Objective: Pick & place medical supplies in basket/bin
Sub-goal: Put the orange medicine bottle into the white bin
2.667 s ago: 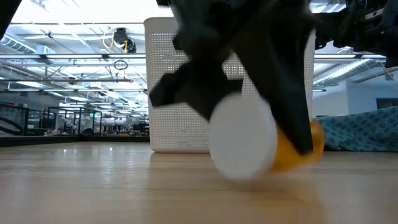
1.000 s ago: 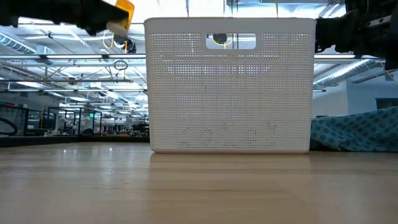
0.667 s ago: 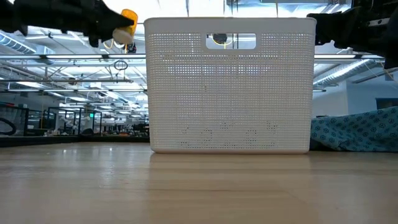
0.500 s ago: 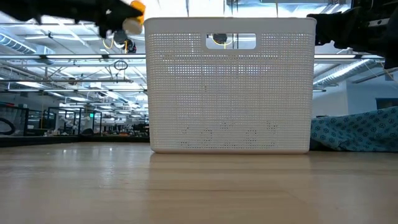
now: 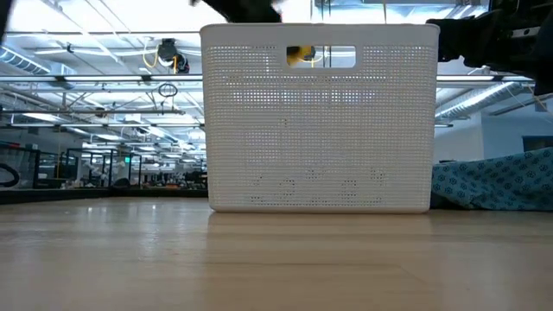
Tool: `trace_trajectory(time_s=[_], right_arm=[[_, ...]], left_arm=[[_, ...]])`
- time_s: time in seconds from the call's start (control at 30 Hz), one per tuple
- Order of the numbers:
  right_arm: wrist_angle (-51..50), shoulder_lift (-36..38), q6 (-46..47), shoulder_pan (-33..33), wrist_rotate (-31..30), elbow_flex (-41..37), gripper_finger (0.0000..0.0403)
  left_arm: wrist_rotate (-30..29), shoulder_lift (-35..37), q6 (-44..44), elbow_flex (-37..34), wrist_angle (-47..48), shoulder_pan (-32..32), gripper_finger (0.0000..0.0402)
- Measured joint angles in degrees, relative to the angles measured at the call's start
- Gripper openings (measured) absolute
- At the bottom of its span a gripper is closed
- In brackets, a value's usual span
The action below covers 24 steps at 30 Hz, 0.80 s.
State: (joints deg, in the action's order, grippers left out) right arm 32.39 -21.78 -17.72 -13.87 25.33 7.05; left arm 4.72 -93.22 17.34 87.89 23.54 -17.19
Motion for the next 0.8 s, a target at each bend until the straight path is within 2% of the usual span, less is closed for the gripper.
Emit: trace_trajectory(time_s=[0.13, 0.33, 0.57, 0.8], right_arm=[[-0.54, 0.00, 0.02, 0.00, 0.01, 0.00, 0.0000], [-1.43, -0.01, 0.19, 0.00, 0.01, 0.00, 0.0000], [-1.41, -0.02, 0.33, 0.00, 0.14, 0.00, 0.0000], [-1.35, -0.02, 0.31, -0.01, 0.20, 0.00, 0.0000]], left_arm=[[2.09, -12.45, 0.28, 8.58, 8.61, -0.89, 0.0153], [11.68, -23.56, -0.10, 11.34, 9.95, -1.16, 0.0154], [12.25, -28.56, -1.41, 11.77, 10.11, -1.16, 0.0154], [9.03, -31.27, -0.28, 11.85, 11.11, -0.94, 0.0154]])
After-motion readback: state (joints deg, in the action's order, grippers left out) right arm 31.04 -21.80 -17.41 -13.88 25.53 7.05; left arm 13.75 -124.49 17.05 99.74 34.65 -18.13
